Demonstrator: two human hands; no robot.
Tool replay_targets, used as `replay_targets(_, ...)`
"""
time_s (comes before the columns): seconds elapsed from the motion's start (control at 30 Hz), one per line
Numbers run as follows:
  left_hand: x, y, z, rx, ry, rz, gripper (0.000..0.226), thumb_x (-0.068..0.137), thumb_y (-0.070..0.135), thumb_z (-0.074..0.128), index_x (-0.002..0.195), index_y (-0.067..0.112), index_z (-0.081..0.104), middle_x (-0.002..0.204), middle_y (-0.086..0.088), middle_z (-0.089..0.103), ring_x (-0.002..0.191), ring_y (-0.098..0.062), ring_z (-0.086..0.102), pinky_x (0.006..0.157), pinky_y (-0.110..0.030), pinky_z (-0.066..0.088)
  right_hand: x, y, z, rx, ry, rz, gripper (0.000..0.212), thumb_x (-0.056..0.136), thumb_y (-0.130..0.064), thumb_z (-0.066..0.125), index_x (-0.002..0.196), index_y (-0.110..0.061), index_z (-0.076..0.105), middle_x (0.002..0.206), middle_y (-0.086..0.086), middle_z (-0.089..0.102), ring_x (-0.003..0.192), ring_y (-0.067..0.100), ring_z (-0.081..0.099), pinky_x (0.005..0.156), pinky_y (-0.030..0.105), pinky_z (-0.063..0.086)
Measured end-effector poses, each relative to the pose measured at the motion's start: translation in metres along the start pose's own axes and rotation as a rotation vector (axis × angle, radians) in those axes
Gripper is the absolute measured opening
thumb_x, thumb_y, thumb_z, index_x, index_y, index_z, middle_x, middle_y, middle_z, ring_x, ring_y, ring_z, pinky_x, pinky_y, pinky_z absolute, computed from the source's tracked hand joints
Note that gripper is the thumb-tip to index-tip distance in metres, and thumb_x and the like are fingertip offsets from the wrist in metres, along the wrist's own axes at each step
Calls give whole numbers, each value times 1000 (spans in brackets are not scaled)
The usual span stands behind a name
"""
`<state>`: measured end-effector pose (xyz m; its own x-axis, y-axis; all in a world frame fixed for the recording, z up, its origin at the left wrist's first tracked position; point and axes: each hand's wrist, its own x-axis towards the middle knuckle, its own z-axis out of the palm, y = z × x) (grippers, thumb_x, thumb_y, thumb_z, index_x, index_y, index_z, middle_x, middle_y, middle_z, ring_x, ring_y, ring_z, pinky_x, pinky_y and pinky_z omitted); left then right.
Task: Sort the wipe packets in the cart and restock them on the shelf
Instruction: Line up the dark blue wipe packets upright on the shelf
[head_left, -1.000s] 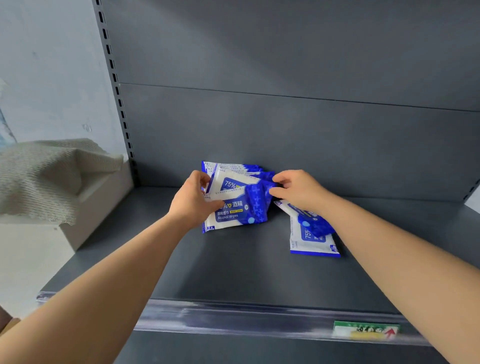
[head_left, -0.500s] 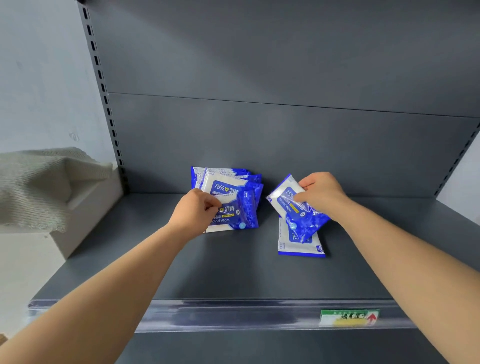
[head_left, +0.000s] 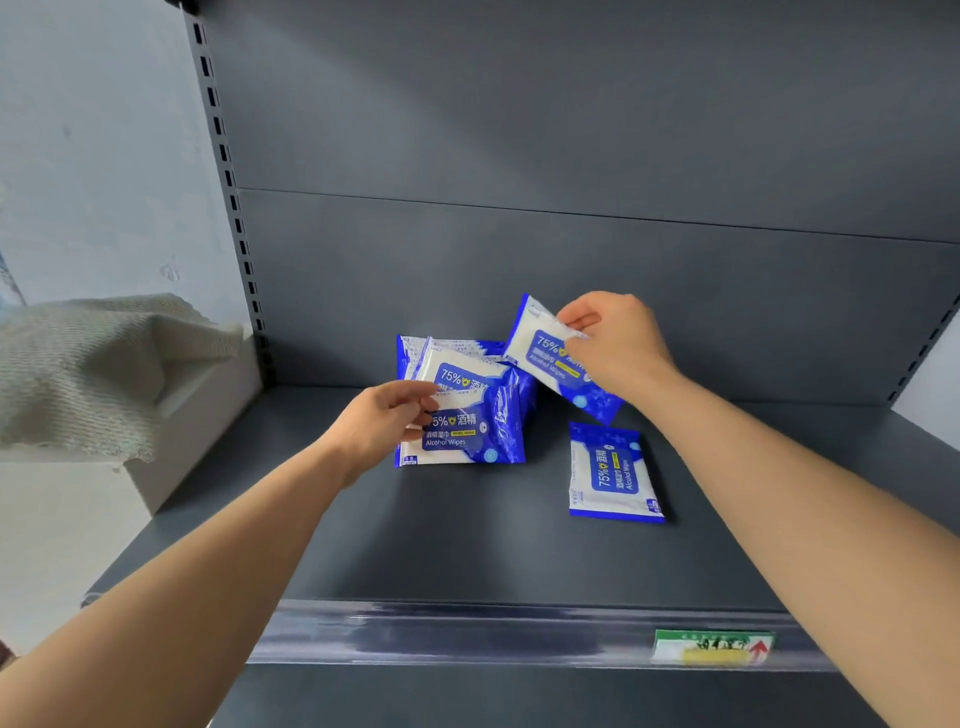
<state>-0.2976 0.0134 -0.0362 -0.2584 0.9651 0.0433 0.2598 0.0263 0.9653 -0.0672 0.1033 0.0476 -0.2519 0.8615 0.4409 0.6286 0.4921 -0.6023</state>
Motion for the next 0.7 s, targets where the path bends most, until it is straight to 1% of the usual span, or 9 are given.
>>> replay_targets(0.1,0,-1,0,21,22,20,26,101,16,43,119,17,62,105,0,69,93,-12,62,87,-26,51,-5,-2,14,23,-59,-80,27,79,1,57,93,-17,70,86,-6,69,80,12,65,80,33,56)
replay_targets(0.17,-1,-1,2,30,33,24,27,101,15,43,119,16,62,106,0,69,95,-13,62,87,-25,51,-3,-2,17,-72,105,-101,28,81,-2,55,95,-20,69,91,-8,70,85,14,65,77,33,54)
replay_targets(0.23,-1,0,3,10,47,12,28,101,11,40,118,14,61,106,-2,69,96,-15,62,85,-24,51,-2,-4,14,32,168,-83,27,81,-1,55,95,-19,69,89,-8,69,83,10,64,73,24,53)
replay_targets(0.33,-2,3,2,-60,48,-8,27,102,18,40,116,10,61,105,-6,70,94,-16,63,84,-26,53,-5,-10,16,297,28,-75,25,80,3,60,92,-17,69,85,-5,69,75,6,65,67,15,53)
replay_targets(0.43,-5,5,3,-118,18,1,25,98,33,49,107,16,65,98,-2,72,87,-12,67,83,-27,53,-14,-8,35,275,-212,-85,25,79,6,64,91,-15,70,86,-3,69,75,10,64,69,16,52)
replay_targets(0.5,-7,6,6,9,4,18,20,88,32,66,101,17,65,93,2,72,79,-8,69,73,-21,53,-21,-4,50,219,-350,-105,26,80,6,66,100,-9,72,93,0,70,82,11,65,75,15,51)
replay_targets(0.57,-6,4,9,247,34,36,26,78,29,77,97,14,66,89,3,71,76,-10,69,66,-19,53,-24,0,54,242,-401,-63,30,82,2,67,110,-7,69,104,2,70,91,11,65,85,19,52)
replay_targets(0.63,-4,2,9,383,95,48,28,76,28,79,93,11,66,87,4,69,75,-12,67,64,-21,53,-22,8,43,198,-373,0,39,83,-9,70,121,-9,63,116,3,67,101,11,63,92,25,50)
replay_targets(0.7,-2,0,7,432,150,56,29,77,29,78,91,8,64,90,2,68,78,-14,66,63,-24,54,-19,23,24,-3,-410,52,56,81,-20,73,133,-14,53,131,3,59,114,14,58,94,25,46)
